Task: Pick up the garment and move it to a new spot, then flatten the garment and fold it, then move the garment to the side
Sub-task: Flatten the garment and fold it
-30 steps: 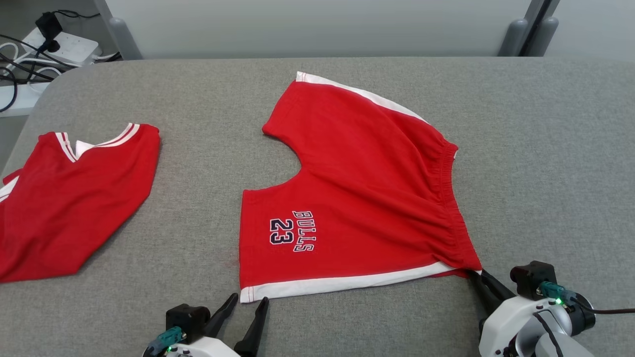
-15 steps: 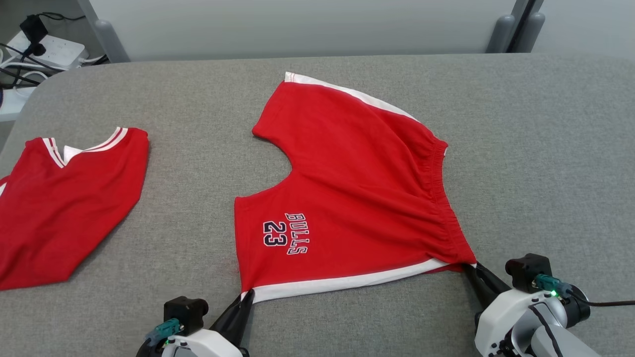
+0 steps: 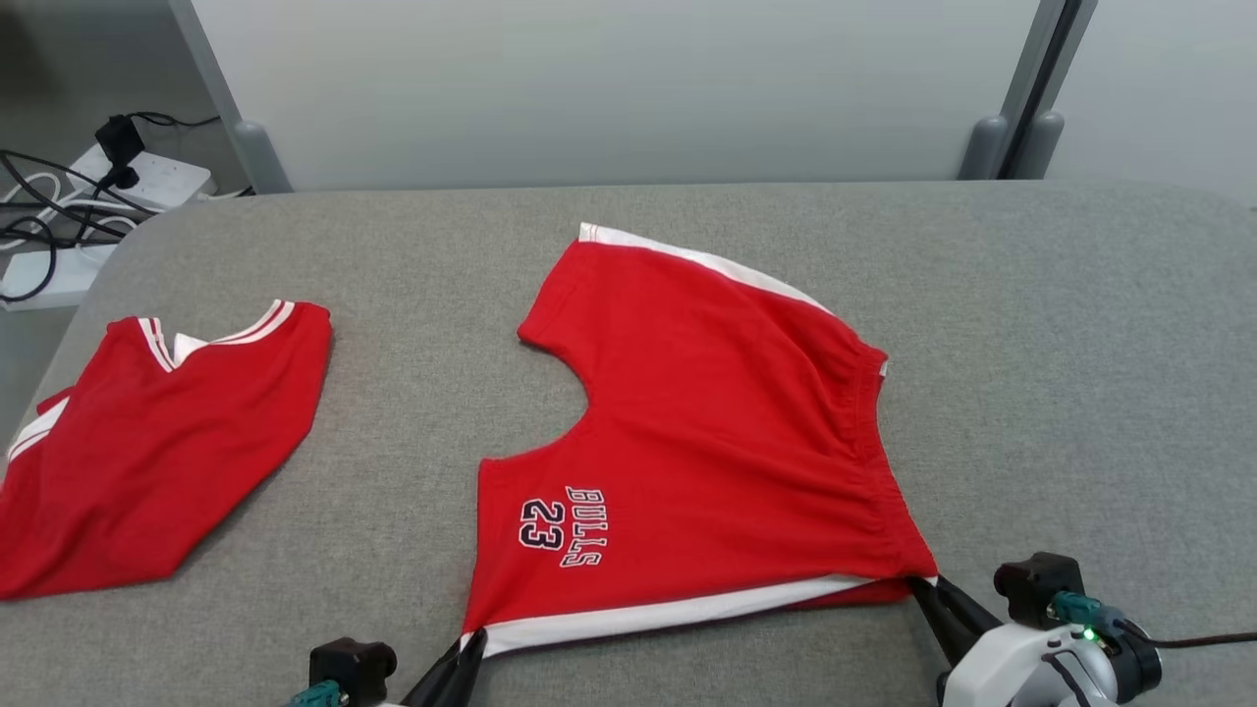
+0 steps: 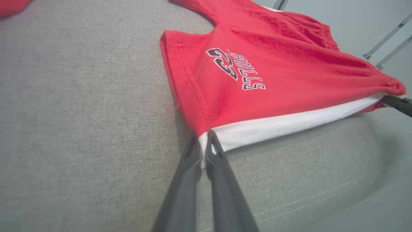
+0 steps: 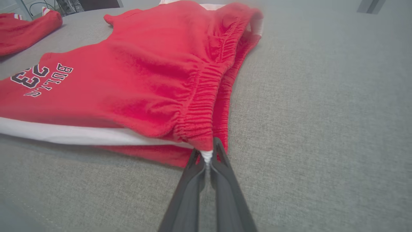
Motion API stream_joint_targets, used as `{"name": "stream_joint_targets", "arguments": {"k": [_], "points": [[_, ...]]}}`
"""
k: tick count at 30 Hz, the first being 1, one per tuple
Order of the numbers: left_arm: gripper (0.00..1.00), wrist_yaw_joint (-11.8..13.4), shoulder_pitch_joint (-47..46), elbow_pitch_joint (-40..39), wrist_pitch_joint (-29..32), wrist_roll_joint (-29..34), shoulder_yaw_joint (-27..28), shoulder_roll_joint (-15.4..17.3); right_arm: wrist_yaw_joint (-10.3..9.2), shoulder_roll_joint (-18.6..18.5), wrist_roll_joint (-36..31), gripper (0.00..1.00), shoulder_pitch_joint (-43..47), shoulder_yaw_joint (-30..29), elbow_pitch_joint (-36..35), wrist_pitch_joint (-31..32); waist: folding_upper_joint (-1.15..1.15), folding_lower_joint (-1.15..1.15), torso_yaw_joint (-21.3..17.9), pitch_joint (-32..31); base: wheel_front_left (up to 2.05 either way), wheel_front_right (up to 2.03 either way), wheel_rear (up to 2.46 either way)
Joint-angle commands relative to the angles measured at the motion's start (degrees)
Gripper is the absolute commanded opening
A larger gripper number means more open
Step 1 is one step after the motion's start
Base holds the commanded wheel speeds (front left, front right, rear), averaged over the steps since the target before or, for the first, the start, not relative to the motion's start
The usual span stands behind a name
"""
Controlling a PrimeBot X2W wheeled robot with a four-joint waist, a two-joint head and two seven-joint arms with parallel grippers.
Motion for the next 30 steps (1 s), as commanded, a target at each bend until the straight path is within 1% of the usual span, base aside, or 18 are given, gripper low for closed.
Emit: {"name": "stream_joint_targets", "arguments": {"k": [1,9,19,25,30], "points": [[0.0,-0.4,-0.47,-0.96,-0.35,-0.66,2.15,0.96,0.17,-1.1,0.44,0.0,0.7,0.81,-0.93,-0.78,0.0,0.0,0.02,-1.05,0.0,0.0,0.0],[0.0,-0.41,1.69,-1.02,-0.35,0.22,3.63,0.57,0.17,-1.51,1.38,0.0,2.78,0.88,-2.07,-0.78,0.0,0.0,0.19,-3.08,0.0,0.0,0.0],[0.0,-0.41,3.7,-1.9,-0.35,1.9,5.87,0.61,0.17,-1.7,1.41,0.0,4.96,0.75,-4.59,-0.78,0.0,0.0,0.04,-4.13,0.0,0.0,0.0],[0.0,-0.41,3.1,-5.71,-0.35,3.63,6.94,0.93,0.17,-2.08,1.74,0.0,5.63,-1.25,-7.49,-0.78,0.0,0.0,0.06,-3.46,0.0,0.0,0.0],[0.0,-0.41,-1.04,-9.33,-0.35,5.54,8.97,1.65,0.17,-1.73,0.28,0.0,3.36,-3.7,-9.33,-0.78,0.0,0.0,-0.29,-1.65,0.0,0.0,0.0]]}}
